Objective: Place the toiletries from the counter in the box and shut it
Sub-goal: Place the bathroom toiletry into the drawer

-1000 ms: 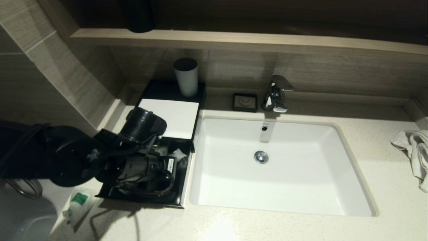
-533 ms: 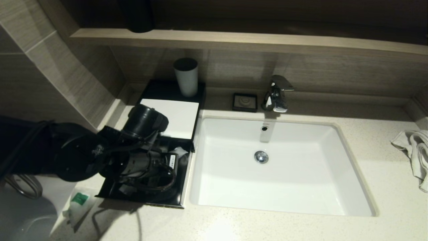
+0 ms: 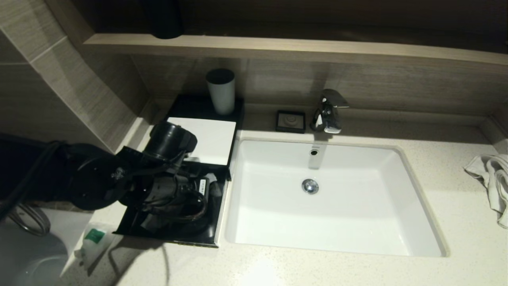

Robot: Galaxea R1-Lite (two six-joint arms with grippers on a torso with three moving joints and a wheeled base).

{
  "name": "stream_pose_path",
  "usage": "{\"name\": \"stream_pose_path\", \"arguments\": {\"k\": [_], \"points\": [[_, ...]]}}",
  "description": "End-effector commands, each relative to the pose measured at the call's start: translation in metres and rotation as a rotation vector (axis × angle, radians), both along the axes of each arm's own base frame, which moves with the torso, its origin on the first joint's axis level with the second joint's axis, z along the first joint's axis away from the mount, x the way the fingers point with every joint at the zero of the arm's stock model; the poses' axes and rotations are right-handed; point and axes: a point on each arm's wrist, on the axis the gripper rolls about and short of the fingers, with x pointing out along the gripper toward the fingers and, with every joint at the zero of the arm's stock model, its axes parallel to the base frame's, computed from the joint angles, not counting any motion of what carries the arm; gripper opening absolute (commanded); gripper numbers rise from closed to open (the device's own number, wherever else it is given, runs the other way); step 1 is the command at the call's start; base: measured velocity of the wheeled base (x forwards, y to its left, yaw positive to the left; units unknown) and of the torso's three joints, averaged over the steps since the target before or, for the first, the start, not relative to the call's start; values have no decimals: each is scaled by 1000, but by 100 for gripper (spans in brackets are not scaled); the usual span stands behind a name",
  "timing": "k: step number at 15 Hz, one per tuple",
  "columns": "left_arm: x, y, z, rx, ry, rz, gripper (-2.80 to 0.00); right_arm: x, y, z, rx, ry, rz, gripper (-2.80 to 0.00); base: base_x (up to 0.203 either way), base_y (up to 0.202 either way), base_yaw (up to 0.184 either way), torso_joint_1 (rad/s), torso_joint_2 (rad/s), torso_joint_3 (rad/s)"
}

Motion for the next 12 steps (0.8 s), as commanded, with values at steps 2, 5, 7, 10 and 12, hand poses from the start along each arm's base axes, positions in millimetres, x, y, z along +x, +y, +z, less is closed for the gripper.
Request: {"name": "stream_pose_path", "arguments": {"k": [2, 5, 7, 10, 12], "points": [[-2, 2, 4, -10, -11, 8, 0, 0, 0, 0, 1, 2, 0, -280, 0, 0, 0, 0, 0, 0], [-11, 8, 16, -27, -41, 9, 0, 0, 0, 0, 1, 1, 0, -280, 0, 0, 0, 0, 0, 0], [-19, 11, 24, -39, -61, 8, 0, 0, 0, 0, 1, 1, 0, -280, 0, 0, 0, 0, 0, 0], [-32, 20, 38, -47, -110, 28, 0, 0, 0, 0, 1, 2, 0, -280, 0, 0, 0, 0, 0, 0], [-48, 28, 53, -71, -154, 32, 0, 0, 0, 0, 1, 1, 0, -280, 0, 0, 0, 0, 0, 0]]}}
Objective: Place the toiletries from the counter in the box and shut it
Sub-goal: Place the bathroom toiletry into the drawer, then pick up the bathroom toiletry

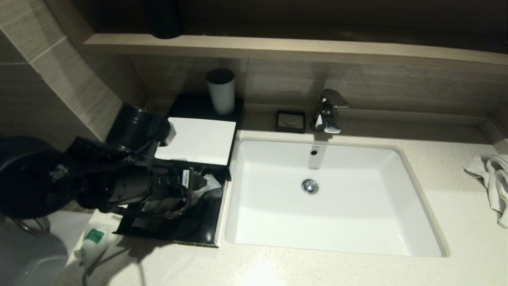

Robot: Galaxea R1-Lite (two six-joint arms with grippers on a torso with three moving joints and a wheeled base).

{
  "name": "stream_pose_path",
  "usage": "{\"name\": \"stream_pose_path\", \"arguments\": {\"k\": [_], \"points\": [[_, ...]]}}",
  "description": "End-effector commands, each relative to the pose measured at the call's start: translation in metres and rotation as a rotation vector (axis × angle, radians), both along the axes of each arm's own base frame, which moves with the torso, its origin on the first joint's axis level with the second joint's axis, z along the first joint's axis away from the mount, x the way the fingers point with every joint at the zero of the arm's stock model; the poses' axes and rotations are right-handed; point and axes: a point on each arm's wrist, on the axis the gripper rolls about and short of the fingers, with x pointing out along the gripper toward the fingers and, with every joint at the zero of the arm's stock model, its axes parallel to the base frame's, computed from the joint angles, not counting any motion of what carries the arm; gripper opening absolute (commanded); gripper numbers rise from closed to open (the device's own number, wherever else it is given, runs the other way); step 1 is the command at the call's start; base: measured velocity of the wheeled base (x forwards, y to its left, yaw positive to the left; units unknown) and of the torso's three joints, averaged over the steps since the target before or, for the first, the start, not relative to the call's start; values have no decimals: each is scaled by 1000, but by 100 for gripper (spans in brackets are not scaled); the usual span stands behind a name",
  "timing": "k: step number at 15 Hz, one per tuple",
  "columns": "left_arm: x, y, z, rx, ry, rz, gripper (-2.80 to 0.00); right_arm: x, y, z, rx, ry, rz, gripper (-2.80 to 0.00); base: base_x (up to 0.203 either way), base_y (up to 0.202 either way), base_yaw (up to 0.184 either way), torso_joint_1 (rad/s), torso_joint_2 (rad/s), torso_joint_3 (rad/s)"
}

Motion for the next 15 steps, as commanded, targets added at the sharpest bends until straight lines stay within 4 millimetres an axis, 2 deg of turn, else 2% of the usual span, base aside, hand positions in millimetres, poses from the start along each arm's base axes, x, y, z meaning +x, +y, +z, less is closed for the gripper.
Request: {"name": "stream_pose_path", "arguments": {"k": [1, 3, 4, 9, 12, 15], "points": [[-22, 13, 23, -38, -66, 5, 0, 0, 0, 0, 0, 1, 0, -280, 0, 0, 0, 0, 0, 0], [-37, 21, 35, -52, -89, 5, 0, 0, 0, 0, 0, 1, 0, -280, 0, 0, 0, 0, 0, 0], [-45, 26, 42, -59, -102, 5, -280, 0, 0, 0, 0, 3, 0, -280, 0, 0, 0, 0, 0, 0], [-76, 49, 56, -63, -127, 42, -280, 0, 0, 0, 0, 2, 0, -280, 0, 0, 0, 0, 0, 0], [-81, 64, 57, -56, -122, 106, -280, 0, 0, 0, 0, 1, 0, -280, 0, 0, 0, 0, 0, 0], [-78, 79, 51, -38, -100, 192, -280, 0, 0, 0, 0, 1, 0, -280, 0, 0, 0, 0, 0, 0]]}}
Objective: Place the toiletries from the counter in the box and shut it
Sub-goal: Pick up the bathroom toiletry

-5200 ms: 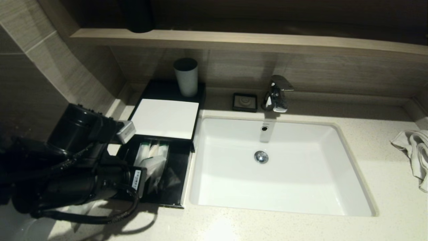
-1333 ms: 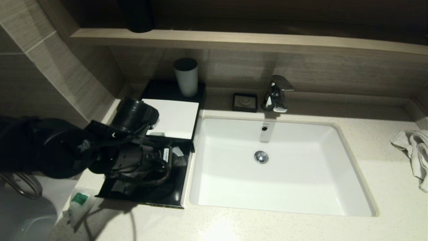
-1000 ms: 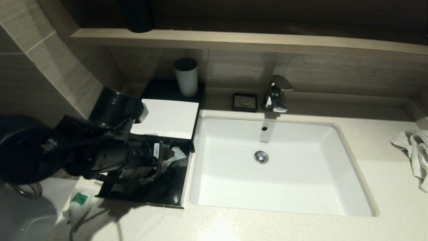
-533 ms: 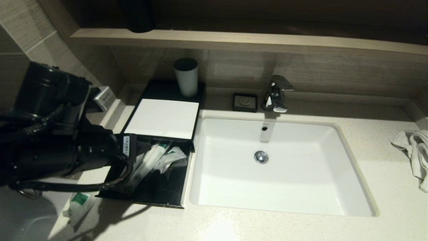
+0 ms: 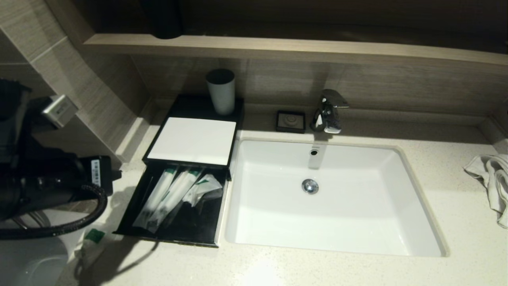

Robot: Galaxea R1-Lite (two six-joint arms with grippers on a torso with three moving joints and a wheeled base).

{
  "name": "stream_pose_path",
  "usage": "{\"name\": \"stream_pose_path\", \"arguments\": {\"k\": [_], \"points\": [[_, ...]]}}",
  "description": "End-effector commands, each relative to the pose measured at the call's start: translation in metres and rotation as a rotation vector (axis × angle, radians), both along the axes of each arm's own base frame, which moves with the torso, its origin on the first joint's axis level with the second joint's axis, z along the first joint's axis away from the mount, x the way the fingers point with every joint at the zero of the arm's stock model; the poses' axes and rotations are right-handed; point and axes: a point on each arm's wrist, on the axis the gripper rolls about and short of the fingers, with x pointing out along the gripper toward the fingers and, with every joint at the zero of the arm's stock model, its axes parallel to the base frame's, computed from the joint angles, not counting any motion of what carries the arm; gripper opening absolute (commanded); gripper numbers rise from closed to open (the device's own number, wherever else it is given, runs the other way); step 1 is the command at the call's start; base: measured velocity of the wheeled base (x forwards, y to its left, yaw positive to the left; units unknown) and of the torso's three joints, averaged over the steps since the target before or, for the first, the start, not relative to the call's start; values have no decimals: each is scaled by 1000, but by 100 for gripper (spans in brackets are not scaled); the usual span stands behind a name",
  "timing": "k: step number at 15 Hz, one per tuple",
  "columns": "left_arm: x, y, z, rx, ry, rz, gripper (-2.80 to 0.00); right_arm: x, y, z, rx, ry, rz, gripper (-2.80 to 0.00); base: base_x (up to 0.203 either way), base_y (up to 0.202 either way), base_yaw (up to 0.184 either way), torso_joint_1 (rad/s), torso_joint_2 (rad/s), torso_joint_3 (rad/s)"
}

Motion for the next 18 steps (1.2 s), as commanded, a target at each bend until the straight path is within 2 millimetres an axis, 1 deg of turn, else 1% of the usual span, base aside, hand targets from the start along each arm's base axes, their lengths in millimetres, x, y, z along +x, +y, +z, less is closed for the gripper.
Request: {"name": "stream_pose_path", "arguments": {"k": [1, 4, 8, 11, 15, 16, 18], "points": [[-2, 13, -4, 5, 10, 66, -280, 0, 0, 0, 0, 1, 0, -280, 0, 0, 0, 0, 0, 0], [-11, 24, -18, 31, 41, 105, -280, 0, 0, 0, 0, 3, 0, -280, 0, 0, 0, 0, 0, 0], [-19, 46, -34, 51, 114, 234, -280, 0, 0, 0, 0, 1, 0, -280, 0, 0, 0, 0, 0, 0], [-32, 50, -62, 71, 195, 248, -280, 0, 0, 0, 0, 1, 0, -280, 0, 0, 0, 0, 0, 0], [-35, 55, -80, 86, 267, 279, -280, 0, 0, 0, 0, 1, 0, -280, 0, 0, 0, 0, 0, 0], [-34, 55, -87, 90, 293, 280, -280, 0, 0, 0, 0, 2, 0, -280, 0, 0, 0, 0, 0, 0], [-30, 55, -94, 87, 295, 283, -280, 0, 0, 0, 0, 1, 0, -280, 0, 0, 0, 0, 0, 0]]}}
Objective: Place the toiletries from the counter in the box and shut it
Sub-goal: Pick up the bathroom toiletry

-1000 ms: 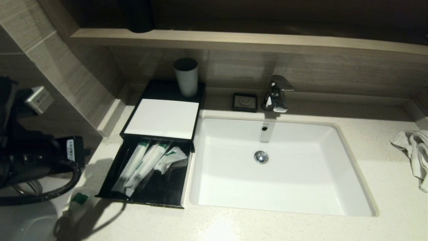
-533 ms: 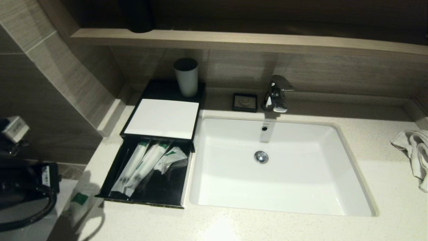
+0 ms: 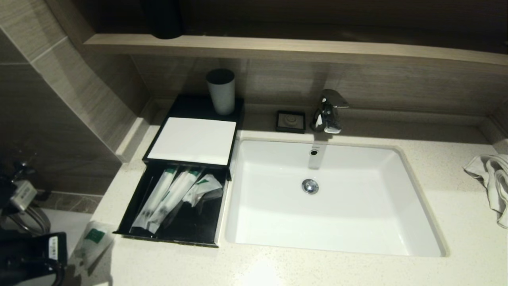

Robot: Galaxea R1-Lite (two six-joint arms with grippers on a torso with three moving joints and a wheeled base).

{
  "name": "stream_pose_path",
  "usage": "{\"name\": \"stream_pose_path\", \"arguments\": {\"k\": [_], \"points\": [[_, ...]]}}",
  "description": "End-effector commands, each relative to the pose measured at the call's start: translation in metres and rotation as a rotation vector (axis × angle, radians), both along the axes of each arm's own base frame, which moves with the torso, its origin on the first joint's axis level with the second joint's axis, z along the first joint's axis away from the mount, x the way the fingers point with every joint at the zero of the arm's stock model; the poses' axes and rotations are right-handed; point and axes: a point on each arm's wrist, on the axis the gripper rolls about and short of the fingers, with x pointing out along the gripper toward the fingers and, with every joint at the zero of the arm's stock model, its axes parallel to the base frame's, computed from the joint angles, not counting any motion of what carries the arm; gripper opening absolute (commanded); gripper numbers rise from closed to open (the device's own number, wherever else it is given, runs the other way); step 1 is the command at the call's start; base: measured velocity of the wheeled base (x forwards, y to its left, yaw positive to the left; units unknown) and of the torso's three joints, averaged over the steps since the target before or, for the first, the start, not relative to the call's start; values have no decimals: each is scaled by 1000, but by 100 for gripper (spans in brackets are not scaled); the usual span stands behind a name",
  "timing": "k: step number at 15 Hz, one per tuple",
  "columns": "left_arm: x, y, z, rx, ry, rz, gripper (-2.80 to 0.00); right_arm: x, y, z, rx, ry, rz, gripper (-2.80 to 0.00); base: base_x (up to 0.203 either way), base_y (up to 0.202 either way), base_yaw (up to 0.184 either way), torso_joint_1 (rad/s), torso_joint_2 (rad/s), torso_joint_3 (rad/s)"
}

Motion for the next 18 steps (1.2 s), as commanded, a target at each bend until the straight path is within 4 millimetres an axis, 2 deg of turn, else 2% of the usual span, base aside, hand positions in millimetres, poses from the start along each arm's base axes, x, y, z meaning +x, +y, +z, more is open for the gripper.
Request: {"name": "stream_pose_path", "arguments": {"k": [1, 7, 15, 16, 18], "points": [[4, 0, -11, 0, 27, 6, -280, 0, 0, 0, 0, 1, 0, -280, 0, 0, 0, 0, 0, 0], [20, -1, -33, -30, 18, -13, -280, 0, 0, 0, 0, 1, 0, -280, 0, 0, 0, 0, 0, 0], [27, 1, -30, -29, -20, 1, -280, 0, 0, 0, 0, 1, 0, -280, 0, 0, 0, 0, 0, 0], [27, 1, -30, -29, -21, 1, 0, 0, 0, 0, 0, 1, 0, -280, 0, 0, 0, 0, 0, 0], [28, 5, -30, -29, -19, 28, 0, 0, 0, 0, 0, 1, 0, -280, 0, 0, 0, 0, 0, 0]]}}
